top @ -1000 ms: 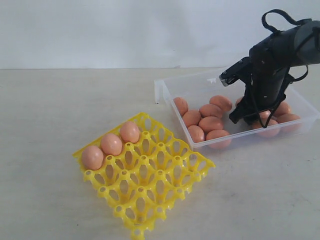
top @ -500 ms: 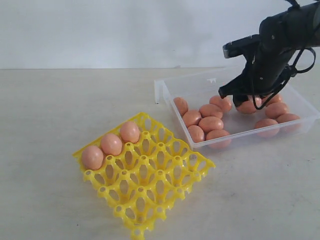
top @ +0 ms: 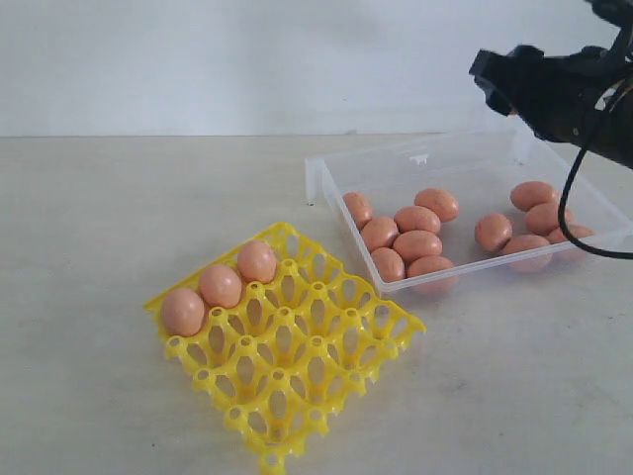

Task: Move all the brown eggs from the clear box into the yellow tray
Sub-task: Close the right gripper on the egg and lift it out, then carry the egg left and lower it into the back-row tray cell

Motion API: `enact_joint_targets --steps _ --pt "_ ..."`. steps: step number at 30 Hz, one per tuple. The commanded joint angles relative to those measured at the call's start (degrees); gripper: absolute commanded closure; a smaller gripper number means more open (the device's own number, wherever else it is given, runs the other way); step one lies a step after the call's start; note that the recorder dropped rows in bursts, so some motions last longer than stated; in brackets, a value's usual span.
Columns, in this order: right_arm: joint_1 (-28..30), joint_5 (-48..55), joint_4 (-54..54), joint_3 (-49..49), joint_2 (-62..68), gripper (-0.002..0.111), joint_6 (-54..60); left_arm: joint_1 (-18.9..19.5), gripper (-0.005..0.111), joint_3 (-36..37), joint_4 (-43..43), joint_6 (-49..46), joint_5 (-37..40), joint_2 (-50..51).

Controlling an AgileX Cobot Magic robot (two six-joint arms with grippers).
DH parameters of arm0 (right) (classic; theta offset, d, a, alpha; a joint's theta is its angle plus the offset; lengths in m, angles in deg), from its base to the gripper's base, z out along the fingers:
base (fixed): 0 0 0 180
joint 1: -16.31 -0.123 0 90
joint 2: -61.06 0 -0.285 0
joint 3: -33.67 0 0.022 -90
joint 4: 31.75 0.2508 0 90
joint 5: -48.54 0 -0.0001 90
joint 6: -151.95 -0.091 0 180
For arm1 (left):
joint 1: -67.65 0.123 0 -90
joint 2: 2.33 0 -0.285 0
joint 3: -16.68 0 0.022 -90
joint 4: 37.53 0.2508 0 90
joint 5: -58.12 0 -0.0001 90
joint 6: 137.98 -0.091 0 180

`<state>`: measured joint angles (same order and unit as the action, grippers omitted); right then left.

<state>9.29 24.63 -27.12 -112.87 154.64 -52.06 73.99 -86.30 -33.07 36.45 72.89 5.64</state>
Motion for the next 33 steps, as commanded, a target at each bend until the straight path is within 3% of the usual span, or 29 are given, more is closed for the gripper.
enact_joint_targets --steps 1,5,9,17,25,33 --pt "-0.37 -16.12 -18.63 0.37 0.82 0.108 -26.18 -0.27 0.103 0.20 -0.11 0.18 -0.44 -0.18" --pt "-0.37 -32.88 -35.19 0.25 4.04 0.108 -40.01 -0.27 0.103 0.20 -0.11 0.18 -0.44 -0.18" --pt "-0.37 -33.62 -40.33 0.25 4.14 0.108 -44.28 -0.27 0.103 0.20 -0.11 0.18 -0.44 -0.18" --pt "-0.37 -45.24 -47.56 0.25 4.14 0.108 -49.90 -0.27 0.103 0.20 -0.11 0.18 -0.44 -0.18" --pt "-2.81 -46.05 -49.48 0.17 4.03 0.108 -52.54 -0.27 0.103 0.20 -0.11 0.18 -0.44 -0.18" --pt "-8.64 -46.05 -50.40 0.06 3.90 0.108 -47.05 -0.27 0.103 0.20 -0.11 0.18 -0.44 -0.18"
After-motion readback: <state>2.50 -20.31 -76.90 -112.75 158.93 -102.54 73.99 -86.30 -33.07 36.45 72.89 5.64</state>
